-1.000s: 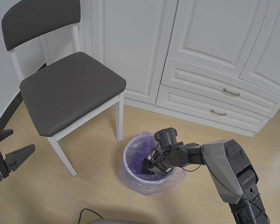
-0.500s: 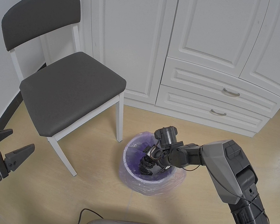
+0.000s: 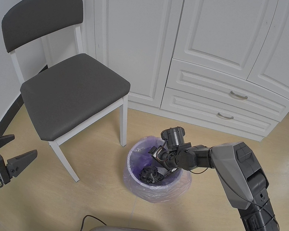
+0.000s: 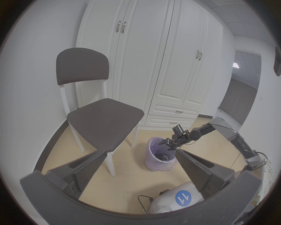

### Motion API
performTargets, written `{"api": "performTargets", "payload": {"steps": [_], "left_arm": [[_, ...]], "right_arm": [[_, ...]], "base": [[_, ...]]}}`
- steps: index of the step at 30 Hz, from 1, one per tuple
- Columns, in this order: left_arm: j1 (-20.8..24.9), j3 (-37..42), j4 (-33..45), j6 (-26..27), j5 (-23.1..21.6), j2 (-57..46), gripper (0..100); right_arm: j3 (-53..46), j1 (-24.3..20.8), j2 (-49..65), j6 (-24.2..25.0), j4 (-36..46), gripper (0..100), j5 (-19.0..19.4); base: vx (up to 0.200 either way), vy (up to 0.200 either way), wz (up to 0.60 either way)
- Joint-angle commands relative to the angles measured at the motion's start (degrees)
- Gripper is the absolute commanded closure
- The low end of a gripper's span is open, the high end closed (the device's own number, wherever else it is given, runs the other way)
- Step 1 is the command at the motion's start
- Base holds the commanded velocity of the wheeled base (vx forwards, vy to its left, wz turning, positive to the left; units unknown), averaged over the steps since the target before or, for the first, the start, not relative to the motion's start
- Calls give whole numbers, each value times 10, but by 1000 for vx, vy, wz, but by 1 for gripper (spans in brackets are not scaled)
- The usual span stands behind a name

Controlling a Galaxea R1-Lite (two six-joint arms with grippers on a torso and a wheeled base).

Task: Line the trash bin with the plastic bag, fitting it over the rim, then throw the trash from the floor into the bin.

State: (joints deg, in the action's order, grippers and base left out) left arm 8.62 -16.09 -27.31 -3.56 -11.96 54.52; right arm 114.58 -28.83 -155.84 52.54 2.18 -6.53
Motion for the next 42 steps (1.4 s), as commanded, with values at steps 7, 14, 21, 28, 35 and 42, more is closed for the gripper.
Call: {"api": "performTargets", "payload": {"steps": [7, 14, 21, 28, 35, 42], "left_arm": [[0, 1, 0, 0, 0, 2, 0], [0, 2, 1, 0, 0, 2, 0], [4, 12, 0, 0, 0, 14, 0], [-11, -16, -1, 18, 4, 113, 0], [-115, -70, -1, 104, 5, 212, 0], [-140, -90, -37, 134, 3, 253, 0]], "right_arm": [[-35, 2, 69, -2, -2, 0, 8], [-48, 0, 75, -8, 0, 0, 13], [-153, -23, 135, -82, -2, 0, -8], [-248, -14, 246, -330, 18, 0, -5], [-327, 19, 351, -506, 22, 0, -51], [-334, 82, 389, -542, 15, 0, -104]], "base": [[0, 0, 0], [0, 0, 0], [0, 0, 0], [0, 0, 0], [0, 0, 0], [0, 0, 0]]}}
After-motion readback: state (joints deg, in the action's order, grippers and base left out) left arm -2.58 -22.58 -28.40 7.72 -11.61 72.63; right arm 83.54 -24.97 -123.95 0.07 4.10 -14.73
